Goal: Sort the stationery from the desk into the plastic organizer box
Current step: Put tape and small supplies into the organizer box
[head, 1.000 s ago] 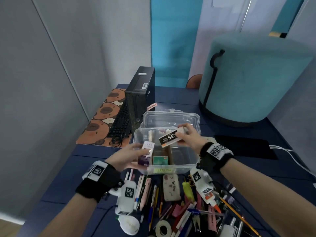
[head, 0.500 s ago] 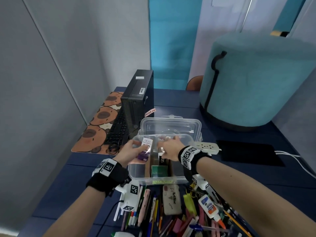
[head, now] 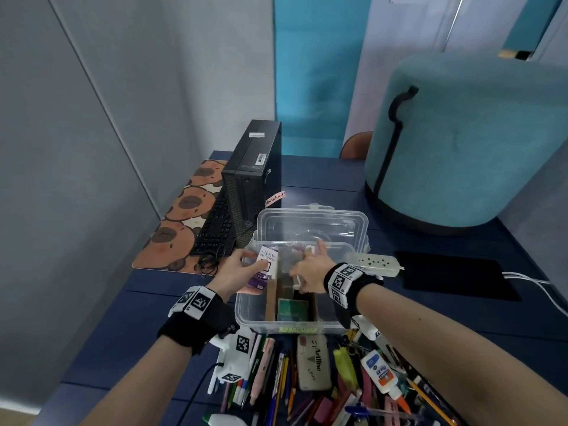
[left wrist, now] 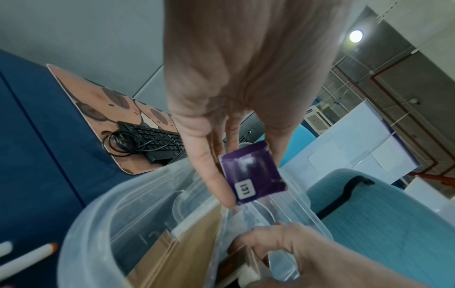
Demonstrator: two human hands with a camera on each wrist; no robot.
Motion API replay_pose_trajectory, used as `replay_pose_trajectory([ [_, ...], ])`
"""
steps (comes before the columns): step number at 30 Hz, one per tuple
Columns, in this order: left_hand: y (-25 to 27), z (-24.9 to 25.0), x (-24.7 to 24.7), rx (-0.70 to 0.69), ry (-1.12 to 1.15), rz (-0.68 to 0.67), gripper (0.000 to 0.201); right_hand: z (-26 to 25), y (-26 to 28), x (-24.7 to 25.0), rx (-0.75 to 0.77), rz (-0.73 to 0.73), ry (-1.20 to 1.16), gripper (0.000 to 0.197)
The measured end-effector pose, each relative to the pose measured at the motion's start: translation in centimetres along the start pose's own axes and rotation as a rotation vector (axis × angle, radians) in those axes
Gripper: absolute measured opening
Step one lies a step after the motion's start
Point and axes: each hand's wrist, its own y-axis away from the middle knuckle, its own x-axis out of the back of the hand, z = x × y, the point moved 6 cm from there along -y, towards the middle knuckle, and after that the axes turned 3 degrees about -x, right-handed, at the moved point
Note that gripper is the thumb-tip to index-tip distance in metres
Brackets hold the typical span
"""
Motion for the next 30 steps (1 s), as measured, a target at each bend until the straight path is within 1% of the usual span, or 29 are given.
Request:
replay_pose_trajectory([
  [3, -0.3, 0.0, 0.1, -0.007, -0.023, 0.002, 0.037, 0.3, 0.4, -0.4, -0.002, -0.058, -0.037, 0.048],
  [8, -0.8, -0.1, 0.0, -0.015, -0.064, 0.008, 0.034, 0.6, 0.4, -0.8, 0.005, -0.055, -0.085, 0.039],
  [11, -1.0, 0.1, -0.3, -0.037, -0.095, -0.014, 0.035, 0.7, 0.5, -1.5, -0.013, -0.059, -0.107, 0.043],
  [13, -1.3, 0.4, -0.4, -0.075, -0.165, -0.016, 0.033, 0.7, 0.8, -1.4, -0.031, -0.03, -0.133, 0.047],
  [15, -1.7, 1.1, -0.5, -0.158, -0.33, 0.016, 0.026, 0.6, 1.2, -1.0, -0.055, 0.013, -0.175, 0.052],
  [18, -2.2, 2.7, -1.6, -0.322, -0.751, 0.072, 0.02, 0.4, 1.6, -0.9, -0.055, 0.064, -0.146, 0.053],
  [19, -2.3, 3.2, -2.3, -0.355, -0.846, 0.072, 0.02, 0.4, 1.7, -0.8, -0.052, 0.078, -0.127, 0.052],
  [22, -2.9, 4.1, -4.2, -0.422, -1.008, 0.06, 0.019, 0.8, 2.2, -0.5, -0.061, 0.109, -0.076, 0.04],
  [25, -3.8, 4.6, -5.2, -0.44, -1.113, 0.049, 0.016, 0.8, 2.5, -0.3, -0.057, 0.134, -0.022, 0.03],
  [28, -4.2, 5.0, -6.5, -0.456, -1.239, -0.008, 0.015, 1.0, 2.3, -0.5, -0.074, 0.137, -0.061, 0.034],
  [30, -4.1, 5.1, -7.6, -0.451, -1.318, -0.07, 0.021, 1.3, 2.3, -0.4, -0.103, 0.141, -0.107, 0.043],
])
